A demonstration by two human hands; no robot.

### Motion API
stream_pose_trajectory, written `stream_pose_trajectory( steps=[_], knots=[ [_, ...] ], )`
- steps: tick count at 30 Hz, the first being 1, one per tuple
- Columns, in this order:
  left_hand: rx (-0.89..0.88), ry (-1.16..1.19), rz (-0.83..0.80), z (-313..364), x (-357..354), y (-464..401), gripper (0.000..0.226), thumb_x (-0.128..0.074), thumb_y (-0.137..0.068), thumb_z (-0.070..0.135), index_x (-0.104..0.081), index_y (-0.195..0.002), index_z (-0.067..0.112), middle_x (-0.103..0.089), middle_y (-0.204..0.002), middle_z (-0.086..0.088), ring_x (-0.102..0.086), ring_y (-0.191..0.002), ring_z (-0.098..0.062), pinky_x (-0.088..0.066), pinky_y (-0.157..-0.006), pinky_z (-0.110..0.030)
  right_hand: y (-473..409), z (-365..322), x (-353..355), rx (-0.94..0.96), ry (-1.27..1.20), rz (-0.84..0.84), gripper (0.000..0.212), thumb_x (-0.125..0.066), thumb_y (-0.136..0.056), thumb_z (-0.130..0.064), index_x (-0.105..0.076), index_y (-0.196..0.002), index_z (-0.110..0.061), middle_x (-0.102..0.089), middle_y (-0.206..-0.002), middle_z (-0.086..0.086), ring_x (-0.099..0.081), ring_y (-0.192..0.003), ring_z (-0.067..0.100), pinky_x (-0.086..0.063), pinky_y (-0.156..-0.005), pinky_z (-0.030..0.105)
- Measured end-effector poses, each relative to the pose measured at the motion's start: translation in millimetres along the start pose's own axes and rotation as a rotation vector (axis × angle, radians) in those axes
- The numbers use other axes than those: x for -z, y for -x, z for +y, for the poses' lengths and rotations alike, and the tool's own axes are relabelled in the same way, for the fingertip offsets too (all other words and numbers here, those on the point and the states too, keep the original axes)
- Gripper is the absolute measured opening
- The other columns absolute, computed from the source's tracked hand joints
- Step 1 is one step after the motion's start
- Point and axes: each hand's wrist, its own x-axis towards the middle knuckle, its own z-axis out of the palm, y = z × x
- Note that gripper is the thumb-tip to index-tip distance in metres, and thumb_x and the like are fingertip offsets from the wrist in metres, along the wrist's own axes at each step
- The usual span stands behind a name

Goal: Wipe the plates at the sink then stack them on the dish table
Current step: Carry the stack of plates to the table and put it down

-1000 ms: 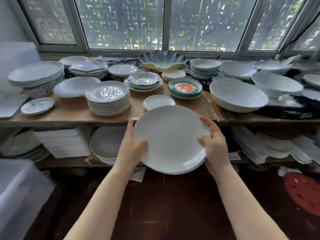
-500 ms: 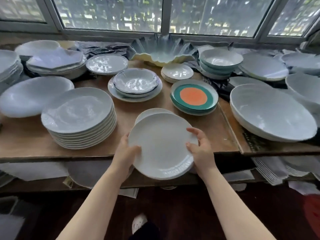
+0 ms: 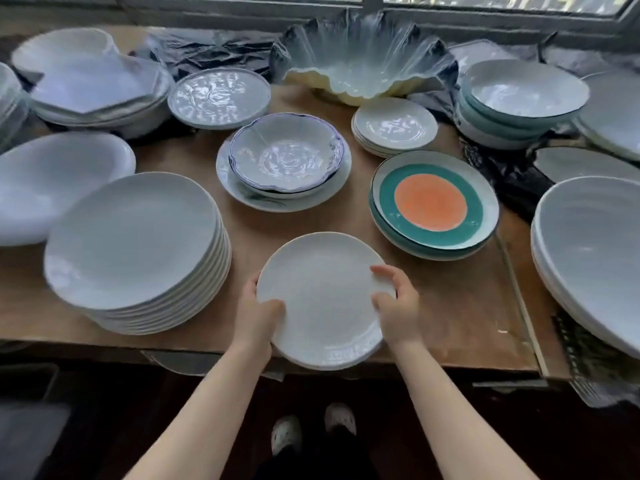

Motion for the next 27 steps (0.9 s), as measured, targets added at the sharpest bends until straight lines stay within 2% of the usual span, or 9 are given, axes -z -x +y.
stream_pose_trajectory(
  steps=[2,3,8,10,14,21,24,27],
  knots=[
    [-0.003,-0.003,0.039,1,-3,-8,0.057,-0.045,-0.078,-0.013,-0.051,-0.119,0.025,-0.062,-0.104,0.0,-0.06,-0.095,-0.022,-0.055,-0.073,-0.038,-10,0,-2,0.009,0.006,-0.011,0.045,-0.045,-0.058,-0.011,-0.063,-0.091,-0.035,-0.064,-0.099,-0.015,-0.058,-0.094,0.008,-0.044,-0.075,0.008],
    [-0.008,-0.001,0.053,3,-6,-11,0.057,-0.046,-0.077,-0.012,-0.052,-0.119,0.026,-0.062,-0.104,0.001,-0.06,-0.096,-0.022,-0.054,-0.076,-0.04,-14,-1,-3,0.008,0.008,-0.014,0.044,-0.045,-0.058,-0.011,-0.063,-0.091,-0.035,-0.064,-0.099,-0.016,-0.058,-0.093,0.005,-0.043,-0.073,0.007],
    [-0.036,0.019,0.101,7,-17,-20,0.055,-0.048,-0.074,-0.011,-0.057,-0.11,0.029,-0.064,-0.101,0.001,-0.062,-0.097,-0.024,-0.055,-0.077,-0.041,-32,2,-4,-0.01,0.028,-0.017,0.049,-0.046,-0.06,-0.012,-0.065,-0.1,-0.032,-0.064,-0.102,-0.019,-0.059,-0.101,0.006,-0.049,-0.094,0.031],
    [-0.037,0.018,0.111,7,-20,-22,0.057,-0.046,-0.075,-0.013,-0.058,-0.105,0.035,-0.065,-0.102,0.001,-0.062,-0.099,-0.025,-0.056,-0.08,-0.045,-36,3,-4,-0.006,0.026,-0.011,0.048,-0.047,-0.06,-0.011,-0.065,-0.099,-0.033,-0.065,-0.103,-0.017,-0.06,-0.102,0.009,-0.048,-0.097,0.037],
    [-0.045,0.016,0.112,6,-26,-22,0.06,-0.046,-0.075,-0.011,-0.059,-0.108,0.038,-0.066,-0.107,0.0,-0.062,-0.103,-0.026,-0.056,-0.085,-0.05,-40,8,-2,-0.029,-0.038,-0.009,0.047,-0.048,-0.061,-0.009,-0.067,-0.096,-0.034,-0.068,-0.102,-0.014,-0.062,-0.102,0.011,-0.05,-0.096,0.043],
    [-0.077,0.02,0.124,8,-27,-18,0.062,-0.046,-0.075,-0.012,-0.06,-0.098,0.044,-0.068,-0.103,0.004,-0.063,-0.098,-0.02,-0.056,-0.071,-0.034,-38,18,-2,-0.053,-0.082,-0.018,0.051,-0.048,-0.064,-0.01,-0.069,-0.1,-0.038,-0.067,-0.109,-0.004,-0.056,-0.111,0.027,-0.046,-0.098,0.051],
    [-0.082,0.019,0.135,8,-28,-18,0.063,-0.047,-0.075,-0.013,-0.061,-0.091,0.047,-0.068,-0.095,0.011,-0.064,-0.093,-0.015,-0.055,-0.067,-0.03,-37,19,-3,-0.059,-0.173,-0.014,0.048,-0.049,-0.063,-0.007,-0.07,-0.096,-0.034,-0.068,-0.106,0.0,-0.063,-0.102,0.022,-0.053,-0.091,0.045],
    [-0.085,0.024,0.144,5,-28,-18,0.064,-0.047,-0.076,-0.013,-0.061,-0.09,0.048,-0.068,-0.091,0.015,-0.063,-0.09,-0.012,-0.053,-0.063,-0.026,-37,17,-2,-0.066,-0.217,-0.025,0.047,-0.049,-0.066,-0.003,-0.07,-0.098,-0.031,-0.068,-0.108,0.001,-0.063,-0.102,0.021,-0.055,-0.086,0.036]
  ],
)
